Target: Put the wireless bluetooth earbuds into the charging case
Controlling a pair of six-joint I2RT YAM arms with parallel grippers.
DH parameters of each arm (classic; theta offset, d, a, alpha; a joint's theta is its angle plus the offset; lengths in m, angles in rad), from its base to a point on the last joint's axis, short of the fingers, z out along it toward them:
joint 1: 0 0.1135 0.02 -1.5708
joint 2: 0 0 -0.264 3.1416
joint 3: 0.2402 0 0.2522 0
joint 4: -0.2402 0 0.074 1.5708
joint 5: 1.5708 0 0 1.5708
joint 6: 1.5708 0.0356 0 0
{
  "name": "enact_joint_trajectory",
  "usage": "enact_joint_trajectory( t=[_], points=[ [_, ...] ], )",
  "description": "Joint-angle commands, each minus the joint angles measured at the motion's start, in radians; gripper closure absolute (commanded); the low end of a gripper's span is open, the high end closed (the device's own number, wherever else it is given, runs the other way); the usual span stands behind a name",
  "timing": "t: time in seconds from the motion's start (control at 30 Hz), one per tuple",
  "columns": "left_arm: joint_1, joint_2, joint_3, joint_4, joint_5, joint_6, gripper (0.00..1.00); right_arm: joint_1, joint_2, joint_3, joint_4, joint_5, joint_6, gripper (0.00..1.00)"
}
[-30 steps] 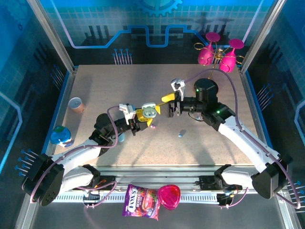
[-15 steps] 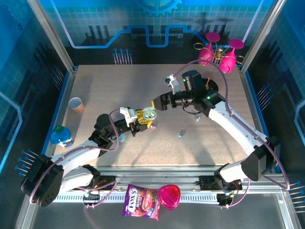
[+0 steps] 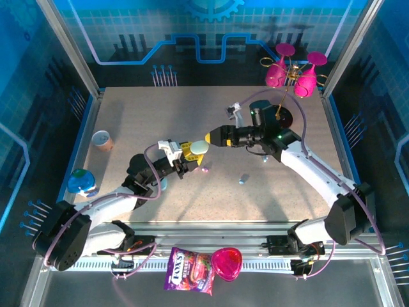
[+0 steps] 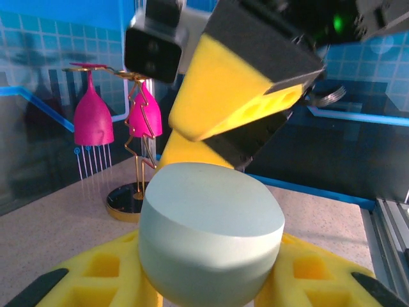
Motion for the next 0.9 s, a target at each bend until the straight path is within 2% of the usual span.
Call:
enact_joint_trajectory(
  t=[0.0, 0.07, 0.17, 0.27, 0.63, 0.8, 0.87],
  points=[
    [-0.008, 0.034, -0.009, 0.146, -0.025, -0.023, 0.77, -0.006, 0.028, -0.101, 0.435, -0.197, 0.413, 0.3],
    [-0.007, 0.059, -0.001, 0.18, -0.028, -0.026, 0.77, -0.003, 0.06, -0.156, 0.646, -0.236, 0.561, 0.34],
    [-0.008, 0.083, 0.014, 0.192, -0.033, -0.025, 0.77, 0.008, 0.111, -0.204, 0.871, -0.272, 0.705, 0.39],
    [-0.008, 0.101, 0.023, 0.196, -0.048, -0.016, 0.77, 0.017, 0.146, -0.235, 0.981, -0.272, 0.774, 0.45],
    [-0.009, 0.129, 0.025, 0.186, -0.091, 0.001, 0.76, 0.014, 0.167, -0.245, 1.011, -0.274, 0.785, 0.72],
    [-0.009, 0.138, 0.024, 0.178, -0.096, -0.001, 0.72, 0.008, 0.162, -0.241, 0.965, -0.261, 0.745, 0.81],
    [-0.009, 0.135, 0.023, 0.167, -0.094, -0.001, 0.66, -0.004, 0.158, -0.241, 0.935, -0.243, 0.716, 0.83]
  ],
)
